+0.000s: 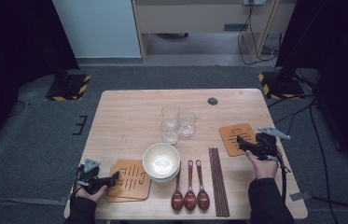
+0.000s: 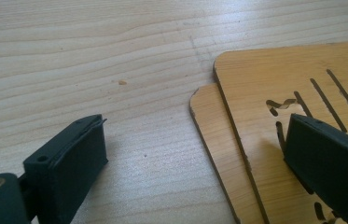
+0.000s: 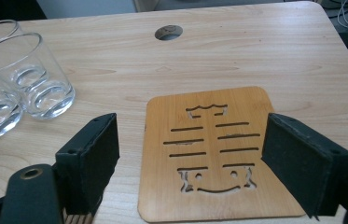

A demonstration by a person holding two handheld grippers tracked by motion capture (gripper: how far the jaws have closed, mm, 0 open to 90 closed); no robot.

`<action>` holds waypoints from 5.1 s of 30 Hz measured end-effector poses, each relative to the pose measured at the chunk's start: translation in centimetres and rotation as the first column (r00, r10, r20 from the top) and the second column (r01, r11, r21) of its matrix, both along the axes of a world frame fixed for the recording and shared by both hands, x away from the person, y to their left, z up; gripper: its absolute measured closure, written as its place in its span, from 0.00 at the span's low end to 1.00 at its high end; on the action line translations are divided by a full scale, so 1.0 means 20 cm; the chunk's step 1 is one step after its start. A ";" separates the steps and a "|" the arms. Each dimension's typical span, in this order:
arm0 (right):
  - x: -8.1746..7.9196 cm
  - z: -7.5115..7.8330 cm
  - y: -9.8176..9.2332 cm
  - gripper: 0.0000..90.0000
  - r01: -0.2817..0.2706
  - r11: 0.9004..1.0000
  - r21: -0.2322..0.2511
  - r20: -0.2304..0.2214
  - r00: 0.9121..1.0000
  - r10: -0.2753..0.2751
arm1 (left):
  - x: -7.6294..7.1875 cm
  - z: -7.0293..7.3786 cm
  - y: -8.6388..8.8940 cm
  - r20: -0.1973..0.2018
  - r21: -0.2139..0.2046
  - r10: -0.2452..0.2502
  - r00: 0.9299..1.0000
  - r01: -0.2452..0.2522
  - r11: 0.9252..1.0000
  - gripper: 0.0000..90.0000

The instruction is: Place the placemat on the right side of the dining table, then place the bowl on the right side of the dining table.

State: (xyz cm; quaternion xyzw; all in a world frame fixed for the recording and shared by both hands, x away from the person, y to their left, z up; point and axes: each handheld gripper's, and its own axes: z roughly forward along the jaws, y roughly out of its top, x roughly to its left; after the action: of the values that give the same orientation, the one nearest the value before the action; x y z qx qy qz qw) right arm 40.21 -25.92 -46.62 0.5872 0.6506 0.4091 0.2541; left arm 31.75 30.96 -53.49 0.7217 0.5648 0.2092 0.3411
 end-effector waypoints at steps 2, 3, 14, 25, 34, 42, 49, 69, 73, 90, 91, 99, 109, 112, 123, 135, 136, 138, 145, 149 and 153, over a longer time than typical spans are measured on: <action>0.01 0.00 -0.01 0.21 -0.004 1.000 0.000 -0.004 1.000 0.004 | 0.00 0.00 0.00 0.000 0.003 -0.002 1.000 0.002 1.000 0.06; 0.02 0.01 -0.01 0.22 -0.011 1.000 -0.003 -0.008 1.000 0.011 | 0.00 0.00 0.00 0.001 0.000 0.000 1.000 0.000 1.000 0.06; 0.11 -0.04 -0.05 0.27 -0.074 0.991 -0.115 -0.053 0.996 0.069 | -0.01 0.01 0.00 -0.003 0.006 -0.012 1.000 0.012 1.000 0.09; 0.20 -0.17 -0.02 0.26 -0.100 0.981 -0.169 -0.127 0.989 0.079 | 0.02 0.10 0.01 0.045 -0.041 0.003 0.999 -0.001 0.999 0.10; 0.25 -0.25 -0.01 0.26 -0.104 0.976 -0.194 -0.155 0.985 0.074 | 0.13 0.12 -0.04 0.024 -0.027 0.026 0.999 -0.025 0.999 0.10; 0.28 -0.28 -0.02 0.29 -0.096 0.977 -0.189 -0.162 0.985 0.065 | 0.14 0.08 -0.05 0.003 -0.032 0.024 1.000 -0.024 0.999 0.10; 0.30 -0.31 -0.01 0.29 -0.104 0.976 -0.194 -0.188 0.980 0.067 | 0.14 0.06 -0.05 -0.009 -0.026 0.011 1.000 -0.011 1.000 0.10; 0.30 -0.33 0.03 0.28 0.062 0.980 -0.188 -0.164 0.982 -0.094 | 0.12 0.03 -0.07 -0.028 0.018 -0.047 0.998 0.048 0.999 0.10; 0.28 -0.33 0.05 0.28 0.116 0.976 -0.185 -0.165 0.975 -0.147 | 0.12 0.03 -0.06 -0.025 0.016 -0.049 0.999 0.049 0.999 0.10; 0.26 -0.33 0.06 0.28 0.125 0.974 -0.188 -0.162 0.974 -0.156 | 0.11 0.02 -0.06 -0.022 0.010 -0.054 0.998 0.054 0.998 0.10; 0.26 -0.33 0.06 0.28 0.124 0.974 -0.189 -0.163 0.974 -0.155 | 0.11 0.03 -0.07 -0.020 0.010 -0.056 0.998 0.056 0.998 0.10; 0.25 -0.29 0.06 0.23 0.131 0.977 -0.169 -0.138 0.978 -0.155 | 0.09 0.07 -0.06 0.031 -0.008 -0.061 0.998 0.061 0.998 0.13; 0.21 -0.17 0.11 0.18 -0.015 0.988 -0.151 -0.117 0.993 -0.002 | 0.08 0.13 -0.05 0.084 -0.053 -0.067 0.994 0.072 0.996 0.19; 0.18 -0.13 0.13 0.19 -0.054 0.991 -0.122 -0.079 0.996 0.045 | 0.08 0.14 -0.05 0.098 -0.069 -0.068 0.993 0.074 0.995 0.21; 0.12 0.00 0.17 0.27 -0.145 0.989 -0.034 0.029 0.989 0.146 | 0.06 0.21 -0.05 0.140 -0.102 -0.065 0.988 0.080 0.992 0.32; 0.08 0.12 0.22 0.10 -0.252 0.967 0.025 0.060 0.966 0.250 | 0.03 0.32 -0.11 0.184 -0.144 -0.097 0.978 0.124 0.982 0.42; 0.08 0.13 0.23 0.08 -0.267 0.963 0.026 0.052 0.963 0.266 | 0.02 0.33 -0.12 0.188 -0.147 -0.101 0.977 0.130 0.981 0.43; 0.07 0.14 0.25 0.07 -0.292 0.956 0.019 0.058 0.955 0.291 | 0.02 0.35 -0.13 0.192 -0.153 -0.110 0.975 0.140 0.978 0.44; 0.02 0.20 0.32 0.19 -0.354 0.935 -0.024 0.053 0.933 0.355 | 0.00 0.40 -0.19 0.213 -0.155 -0.143 0.967 0.178 0.972 0.46; -0.01 0.24 0.36 0.25 -0.392 0.920 0.012 0.073 0.918 0.391 | -0.01 0.43 -0.21 0.218 -0.162 -0.159 0.963 0.197 0.967 0.49; -0.02 0.26 0.39 0.28 -0.418 0.908 0.017 0.081 0.906 0.415 | 0.00 0.45 -0.22 0.211 -0.163 -0.176 0.962 0.212 0.964 0.50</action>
State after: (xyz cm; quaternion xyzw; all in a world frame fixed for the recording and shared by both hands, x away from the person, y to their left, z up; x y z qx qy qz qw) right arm 39.80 -18.11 -41.35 0.4231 0.7438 0.4867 0.1756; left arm 31.68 26.47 -44.52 0.7154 0.4719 0.1909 0.4786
